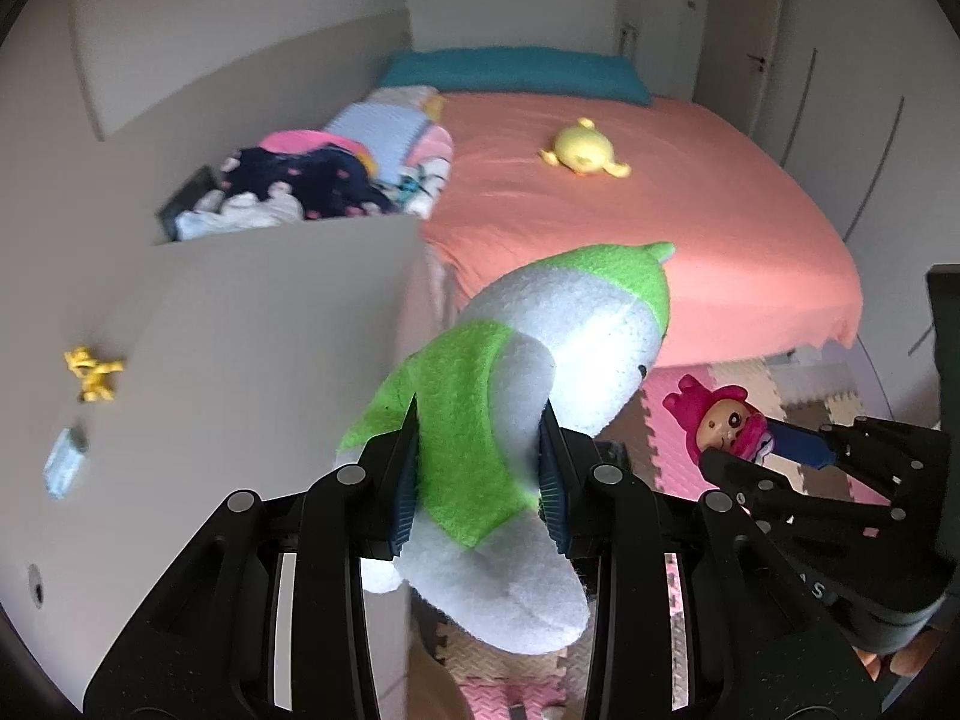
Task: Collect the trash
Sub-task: 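Carry plush and doll to the trash bin and release both, then move both grippers back toward the giraffe teether and blue box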
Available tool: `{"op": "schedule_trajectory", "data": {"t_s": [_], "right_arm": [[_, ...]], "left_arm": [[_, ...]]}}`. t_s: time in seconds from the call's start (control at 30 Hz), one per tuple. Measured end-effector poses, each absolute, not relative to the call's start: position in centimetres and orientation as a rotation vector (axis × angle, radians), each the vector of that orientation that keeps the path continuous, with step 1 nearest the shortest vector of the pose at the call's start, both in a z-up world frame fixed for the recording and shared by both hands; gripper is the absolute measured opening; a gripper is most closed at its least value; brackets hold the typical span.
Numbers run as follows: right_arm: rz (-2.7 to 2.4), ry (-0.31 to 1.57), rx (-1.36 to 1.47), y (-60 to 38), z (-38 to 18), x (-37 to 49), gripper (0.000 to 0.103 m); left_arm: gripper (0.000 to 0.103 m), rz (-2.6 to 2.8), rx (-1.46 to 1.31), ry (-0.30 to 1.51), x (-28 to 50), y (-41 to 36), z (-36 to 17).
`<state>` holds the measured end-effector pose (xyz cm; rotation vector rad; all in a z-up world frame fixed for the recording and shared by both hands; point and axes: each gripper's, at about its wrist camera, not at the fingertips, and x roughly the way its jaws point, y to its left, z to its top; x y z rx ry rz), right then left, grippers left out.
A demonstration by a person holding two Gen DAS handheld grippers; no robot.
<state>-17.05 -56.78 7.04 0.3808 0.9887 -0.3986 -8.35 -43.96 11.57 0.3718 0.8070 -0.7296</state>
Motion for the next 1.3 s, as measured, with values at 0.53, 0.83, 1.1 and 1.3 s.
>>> {"op": "schedule_trajectory", "data": {"t_s": [0.53, 0.83, 1.1, 1.3], "right_arm": [[-0.446, 1.106, 0.484, -62.4, -1.7, -18.3, 0.073], [-0.448, 1.106, 0.515, -63.4, -2.6, -18.5, 0.073], [-0.429, 1.076, 0.496, -62.2, -0.8, -18.0, 0.073], [-0.415, 1.067, 0.465, -60.7, 0.3, -17.1, 0.073]], "left_arm": [[0.097, -0.705, 0.471, 0.94, -6.3, -53.1, 3.2], [0.097, -0.732, 0.454, 0.961, -5.7, -53.1, 3.3], [0.097, -0.734, 0.432, 0.948, -5.4, -51.7, 4.7], [0.097, -0.729, 0.408, 0.936, -5.0, -49.8, 6.1]]}}
